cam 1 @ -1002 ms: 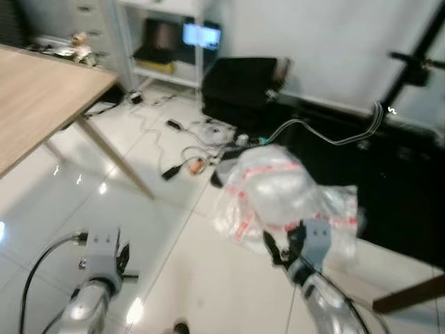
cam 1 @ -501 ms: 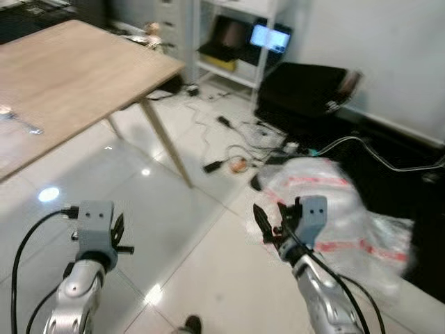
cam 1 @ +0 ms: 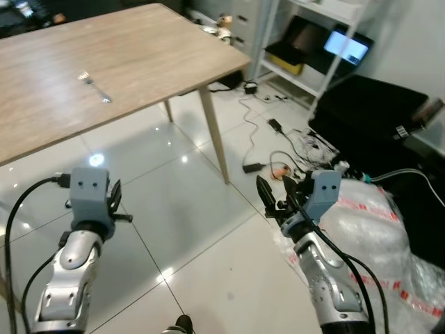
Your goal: Setting the table
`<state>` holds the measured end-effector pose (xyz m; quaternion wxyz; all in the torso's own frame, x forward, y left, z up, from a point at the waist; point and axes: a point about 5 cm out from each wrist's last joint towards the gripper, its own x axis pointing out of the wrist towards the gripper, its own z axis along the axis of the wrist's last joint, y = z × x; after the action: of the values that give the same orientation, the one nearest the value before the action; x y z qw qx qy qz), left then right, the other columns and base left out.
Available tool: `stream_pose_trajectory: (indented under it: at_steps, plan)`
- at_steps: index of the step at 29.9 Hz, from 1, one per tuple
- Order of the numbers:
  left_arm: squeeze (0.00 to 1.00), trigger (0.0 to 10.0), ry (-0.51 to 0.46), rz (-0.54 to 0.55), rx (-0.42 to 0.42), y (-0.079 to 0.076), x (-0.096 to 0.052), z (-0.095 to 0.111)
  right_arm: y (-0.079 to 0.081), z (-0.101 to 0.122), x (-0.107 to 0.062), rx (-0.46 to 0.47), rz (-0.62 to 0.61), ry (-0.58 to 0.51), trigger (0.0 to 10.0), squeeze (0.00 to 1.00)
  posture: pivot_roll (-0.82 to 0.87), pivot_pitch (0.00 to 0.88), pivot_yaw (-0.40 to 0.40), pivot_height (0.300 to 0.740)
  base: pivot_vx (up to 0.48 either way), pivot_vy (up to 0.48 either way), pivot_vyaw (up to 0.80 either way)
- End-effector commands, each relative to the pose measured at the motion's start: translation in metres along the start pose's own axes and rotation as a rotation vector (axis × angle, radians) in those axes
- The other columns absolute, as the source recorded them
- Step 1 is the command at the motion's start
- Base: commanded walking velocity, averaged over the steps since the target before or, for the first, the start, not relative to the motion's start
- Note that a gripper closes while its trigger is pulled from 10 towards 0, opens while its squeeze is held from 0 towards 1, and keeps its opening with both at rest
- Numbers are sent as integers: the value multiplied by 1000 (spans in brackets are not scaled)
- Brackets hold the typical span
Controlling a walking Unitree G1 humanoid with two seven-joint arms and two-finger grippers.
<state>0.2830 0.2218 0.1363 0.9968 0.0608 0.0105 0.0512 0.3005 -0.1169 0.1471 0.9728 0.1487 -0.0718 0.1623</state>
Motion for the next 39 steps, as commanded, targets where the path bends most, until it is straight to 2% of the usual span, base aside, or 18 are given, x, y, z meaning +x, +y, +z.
stream_pose_trajectory:
  at_steps: [1, 14, 39]
  plan:
    - [0, 10000, 11, 4, 2, 0, -3, -1, -3, -2, -3, 15, -18, 21, 10000, 0, 20, 61, 34, 740, 0, 0, 781]
    - [0, 10000, 10, 12, 3, -1, -2, 1, -2, 1, -3, 8, -39, 25, 10000, 0, 21, 63, 35, 740, 20, 0, 699]
    - [0, 10000, 21, 12, 7, -3, -3, 0, 0, 2, -5, 24, -52, 26, 10000, 0, 25, 68, 41, 740, 480, 0, 0]
